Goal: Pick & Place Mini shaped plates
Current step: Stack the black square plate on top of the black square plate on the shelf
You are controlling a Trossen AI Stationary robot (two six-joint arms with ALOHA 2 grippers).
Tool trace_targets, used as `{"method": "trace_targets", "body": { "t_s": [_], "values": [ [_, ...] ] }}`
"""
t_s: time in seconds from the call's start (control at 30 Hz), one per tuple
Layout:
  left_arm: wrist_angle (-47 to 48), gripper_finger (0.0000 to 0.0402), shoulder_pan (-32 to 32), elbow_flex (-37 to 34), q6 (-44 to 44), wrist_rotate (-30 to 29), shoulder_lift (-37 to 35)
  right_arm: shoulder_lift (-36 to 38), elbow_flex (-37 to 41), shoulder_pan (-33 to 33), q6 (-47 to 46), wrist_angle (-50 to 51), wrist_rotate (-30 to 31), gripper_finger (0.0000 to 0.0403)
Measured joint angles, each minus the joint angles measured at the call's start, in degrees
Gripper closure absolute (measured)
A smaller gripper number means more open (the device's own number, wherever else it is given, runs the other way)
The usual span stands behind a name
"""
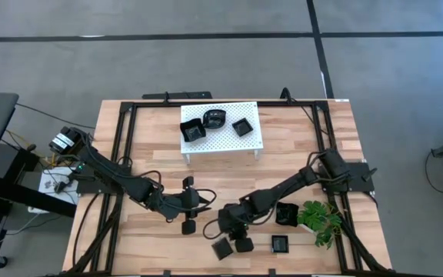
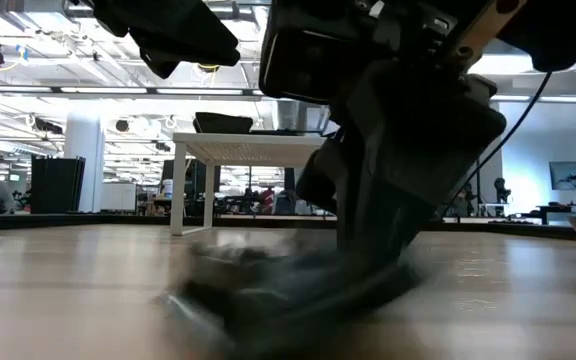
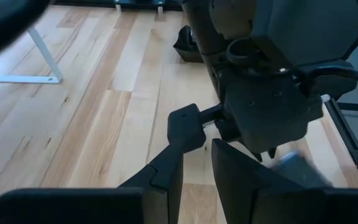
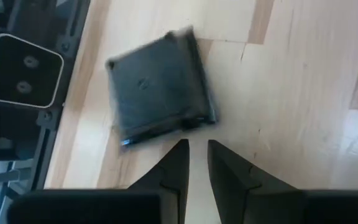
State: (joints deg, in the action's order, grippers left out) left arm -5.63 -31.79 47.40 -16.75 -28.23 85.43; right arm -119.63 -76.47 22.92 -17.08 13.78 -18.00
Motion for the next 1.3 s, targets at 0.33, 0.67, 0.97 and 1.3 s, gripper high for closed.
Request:
{"method": "trace_targets", "body": {
  "t_s": [0.33, 0.67, 0.97, 1.3],
  "values": [
    [0.0, 0.0316, 0.0, 0.0, 0.0, 0.0, 0.0, 1.6, 0.0, 0.0, 1.4, 0.0, -0.1, 0.0349],
    [0.1, 0.0316, -4.0, 0.0, 0.0, 11.4, 2.9, 3.3, 0.0, 1.7, 13.7, 0.8, 0.0, 0.0346],
    [-11.2, 0.0294, -9.5, 0.0, -0.6, 8.3, 14.4, 3.1, 0.0, 4.0, 16.3, -2.2, 6.5, 0.0282],
    [-20.3, 0.0257, -10.6, 0.0, -3.2, 4.8, 23.5, 0.7, 0.2, 6.8, 19.1, -5.6, 13.9, 0.0213]
  ]
}}
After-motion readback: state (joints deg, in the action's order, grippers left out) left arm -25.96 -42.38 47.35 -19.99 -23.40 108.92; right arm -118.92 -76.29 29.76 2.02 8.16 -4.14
